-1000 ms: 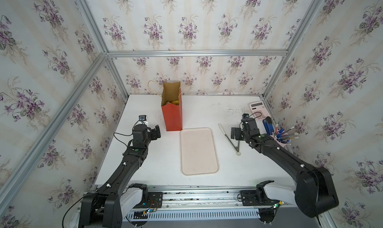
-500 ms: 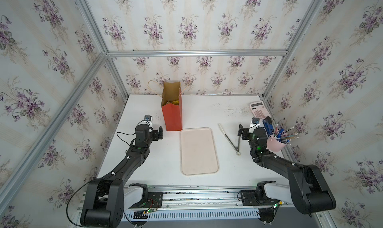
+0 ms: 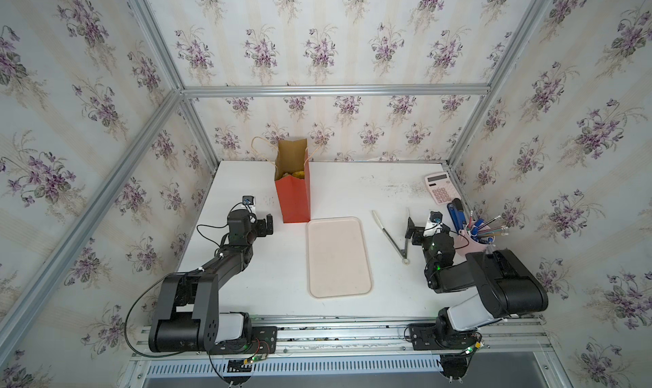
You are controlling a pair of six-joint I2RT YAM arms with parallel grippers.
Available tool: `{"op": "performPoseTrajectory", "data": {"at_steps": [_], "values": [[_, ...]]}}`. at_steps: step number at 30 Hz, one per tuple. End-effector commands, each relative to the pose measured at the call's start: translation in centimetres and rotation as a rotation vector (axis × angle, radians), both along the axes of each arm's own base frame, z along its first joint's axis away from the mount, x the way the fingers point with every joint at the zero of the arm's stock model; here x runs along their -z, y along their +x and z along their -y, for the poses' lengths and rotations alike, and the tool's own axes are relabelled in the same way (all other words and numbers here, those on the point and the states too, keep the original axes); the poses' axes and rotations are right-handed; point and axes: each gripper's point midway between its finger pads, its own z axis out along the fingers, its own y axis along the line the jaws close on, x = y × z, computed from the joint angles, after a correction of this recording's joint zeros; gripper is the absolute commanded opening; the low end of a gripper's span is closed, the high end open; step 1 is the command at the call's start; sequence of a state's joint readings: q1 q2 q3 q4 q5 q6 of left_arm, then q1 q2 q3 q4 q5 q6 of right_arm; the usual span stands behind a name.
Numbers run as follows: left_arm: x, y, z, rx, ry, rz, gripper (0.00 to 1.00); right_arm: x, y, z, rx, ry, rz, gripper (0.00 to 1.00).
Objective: Pack bread into a paper bag
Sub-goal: Reset both arms
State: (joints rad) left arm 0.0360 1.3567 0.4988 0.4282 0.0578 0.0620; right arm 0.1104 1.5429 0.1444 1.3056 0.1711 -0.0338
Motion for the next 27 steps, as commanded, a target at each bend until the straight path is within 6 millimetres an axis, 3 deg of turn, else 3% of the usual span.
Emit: {"op": "performPoseTrajectory", "data": {"at_steps": [1,4,10,27], "values": [[-1.4,0.8,0.7,0.037,-0.024,0.059,1.00,-3.4,0.3,-0.2,-0.008,0.015,0.141,1.00],[-1.8,0.7,1.3,0.065,-0.034,0.130,1.00,-3.5,0.0,-0.4,-0.025,0.007,0.150,1.00],[1.1,1.0,1.6,0.070,-0.014,0.104,1.00,-3.2,0.6,-0.6,-0.035,0.002,0.131,1.00],[1.4,1.6,1.0,0.021,-0.014,0.062,1.00,-2.9,1.3,0.0,-0.001,0.018,0.101,1.00]]}}
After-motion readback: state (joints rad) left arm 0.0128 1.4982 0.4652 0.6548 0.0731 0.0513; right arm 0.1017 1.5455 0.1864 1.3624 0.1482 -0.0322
